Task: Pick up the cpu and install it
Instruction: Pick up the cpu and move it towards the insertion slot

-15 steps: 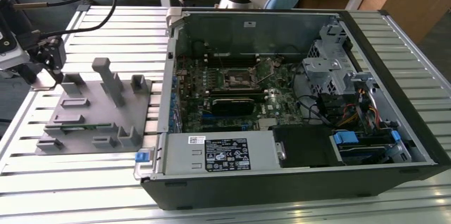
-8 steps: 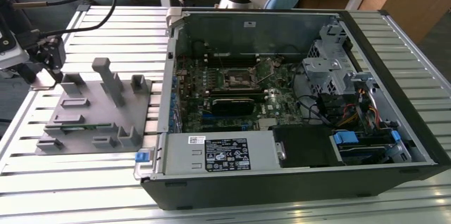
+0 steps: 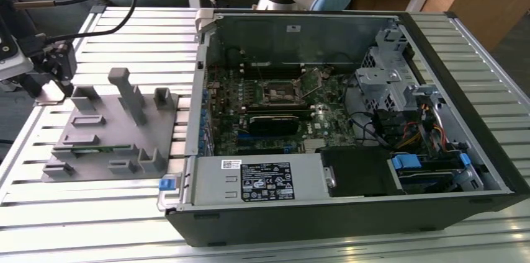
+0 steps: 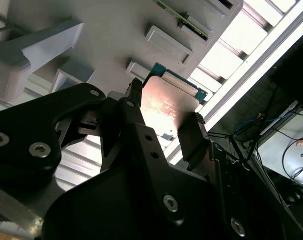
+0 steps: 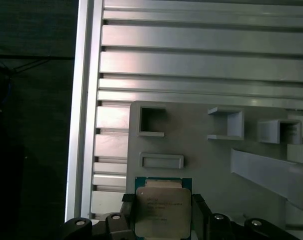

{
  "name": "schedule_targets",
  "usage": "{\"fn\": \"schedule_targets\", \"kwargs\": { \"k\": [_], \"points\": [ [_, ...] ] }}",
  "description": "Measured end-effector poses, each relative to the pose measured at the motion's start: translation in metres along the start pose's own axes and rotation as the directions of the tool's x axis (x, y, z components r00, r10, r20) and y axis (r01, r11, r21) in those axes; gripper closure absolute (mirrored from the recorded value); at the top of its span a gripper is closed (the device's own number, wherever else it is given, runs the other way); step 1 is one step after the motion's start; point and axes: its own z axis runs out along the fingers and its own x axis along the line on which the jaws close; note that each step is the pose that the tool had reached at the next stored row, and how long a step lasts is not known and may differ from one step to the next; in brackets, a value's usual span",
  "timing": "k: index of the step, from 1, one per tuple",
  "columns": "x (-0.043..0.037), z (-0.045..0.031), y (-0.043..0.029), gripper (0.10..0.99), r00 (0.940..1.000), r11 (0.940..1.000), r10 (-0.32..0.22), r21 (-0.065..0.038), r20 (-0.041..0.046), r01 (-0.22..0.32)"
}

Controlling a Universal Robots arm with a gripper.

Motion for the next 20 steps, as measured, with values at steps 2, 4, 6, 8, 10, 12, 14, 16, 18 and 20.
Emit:
{"fn": "schedule_targets", "kwargs": {
  "k": [2, 4, 6, 8, 10, 12, 14, 16, 18, 20],
  "points": [
    [0.0000, -0.0003, 0.0000, 0.545, 1.0000, 1.0000, 0.000, 0.000, 0.0000, 0.000],
    [0.0000, -0.0006, 0.0000, 0.545, 1.0000, 1.0000, 0.000, 0.000, 0.0000, 0.000],
    [0.0000, -0.0011, 0.0001, 0.545, 1.0000, 1.0000, 0.000, 0.000, 0.0000, 0.000],
    [0.0000, -0.0018, 0.0001, 0.545, 1.0000, 1.0000, 0.000, 0.000, -0.0001, 0.000],
    [0.0001, -0.0035, 0.0002, 0.545, 1.0000, 1.0000, 0.000, 0.000, -0.0002, 0.000],
    [0.0001, -0.0070, 0.0004, 0.545, 1.0000, 1.0000, 0.000, 0.000, -0.0002, 0.000],
    [0.0002, -0.0114, 0.0006, 0.545, 1.0000, 1.0000, 0.000, 0.000, 0.0000, 0.000],
    [0.0002, -0.0145, 0.0007, 0.545, 1.0000, 1.0000, 0.000, 0.000, 0.0000, 0.000],
    [0.0003, -0.0164, 0.0008, 0.545, 1.0000, 1.0000, 0.000, 0.000, 0.0000, 0.000],
    [0.0002, -0.0166, 0.0008, 0.545, 1.0000, 1.0000, 0.000, 0.000, 0.0003, 0.000]
  ]
}}
